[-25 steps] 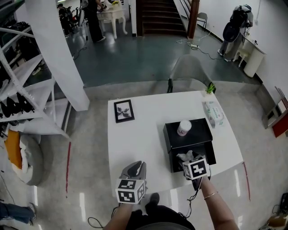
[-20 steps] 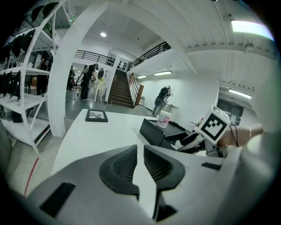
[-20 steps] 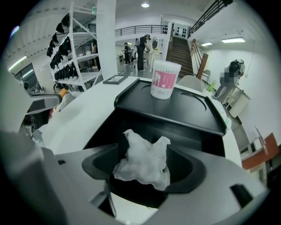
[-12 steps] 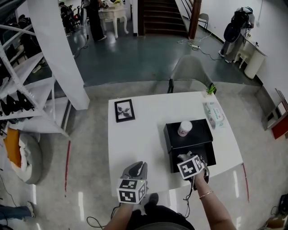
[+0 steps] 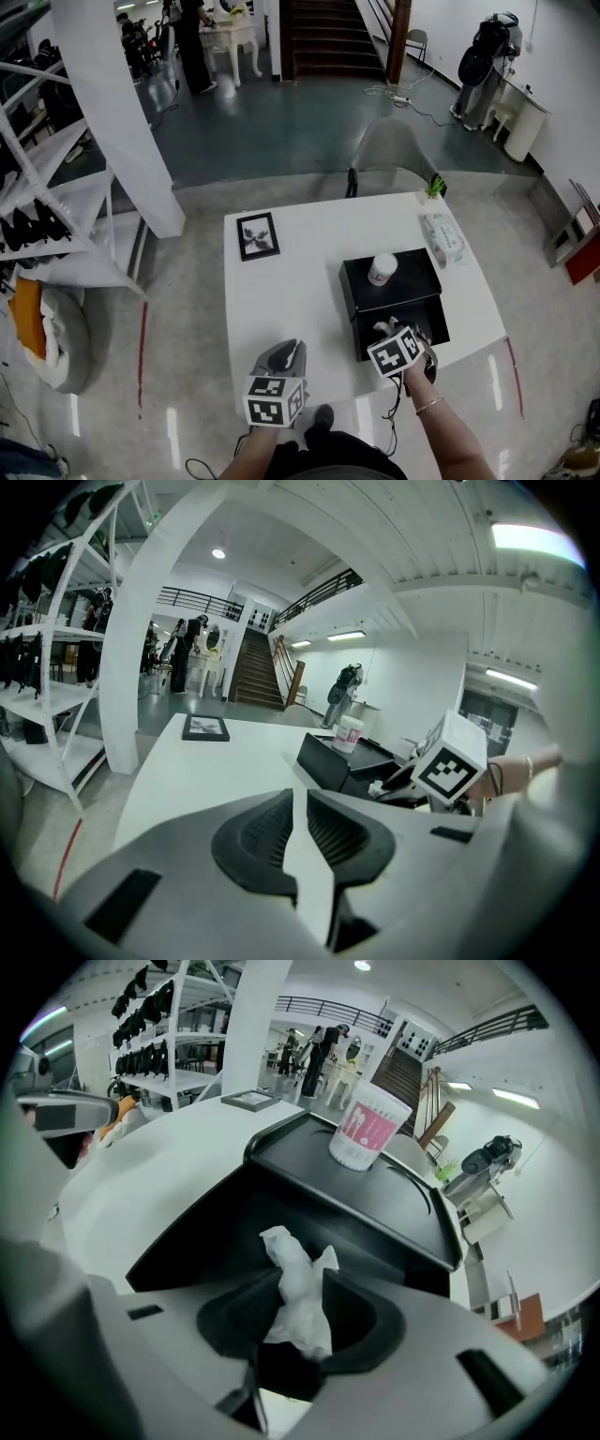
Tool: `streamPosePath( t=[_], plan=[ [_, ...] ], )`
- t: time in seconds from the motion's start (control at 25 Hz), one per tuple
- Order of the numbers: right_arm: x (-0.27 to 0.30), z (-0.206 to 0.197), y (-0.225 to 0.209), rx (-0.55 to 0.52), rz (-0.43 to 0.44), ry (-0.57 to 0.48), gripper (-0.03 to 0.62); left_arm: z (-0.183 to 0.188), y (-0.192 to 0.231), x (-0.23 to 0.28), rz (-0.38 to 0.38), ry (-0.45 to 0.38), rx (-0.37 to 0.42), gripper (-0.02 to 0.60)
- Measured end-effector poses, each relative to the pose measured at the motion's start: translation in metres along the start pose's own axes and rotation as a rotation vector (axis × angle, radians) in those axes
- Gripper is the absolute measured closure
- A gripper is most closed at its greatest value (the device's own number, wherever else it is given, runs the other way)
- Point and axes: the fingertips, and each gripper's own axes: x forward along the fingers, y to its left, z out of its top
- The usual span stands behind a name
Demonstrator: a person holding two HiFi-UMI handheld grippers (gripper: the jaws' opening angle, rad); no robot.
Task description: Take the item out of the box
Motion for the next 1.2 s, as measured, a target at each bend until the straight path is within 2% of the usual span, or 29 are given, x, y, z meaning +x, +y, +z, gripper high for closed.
streamPosePath(
  t=[0.32,0.72,1.2],
  plan=[
    [-0.005,0.003,-0.002,-0.009,-0.032,-0.061,0.477,0.001,0.002,-0.005,-0.001,-0.001,0.010,0.535],
    [-0.027,0.014,0.002,0.061,-0.021,-0.196,0.482,0.003,0.000,-0.011,-0.008,-0.004,0.028,0.535],
    [-0.073,0.023,-0.004,0.268,-0.025,-0.439,0.484,0.001,-0.017,-0.009,-0.061,0.002,0.068,0.535]
  ],
)
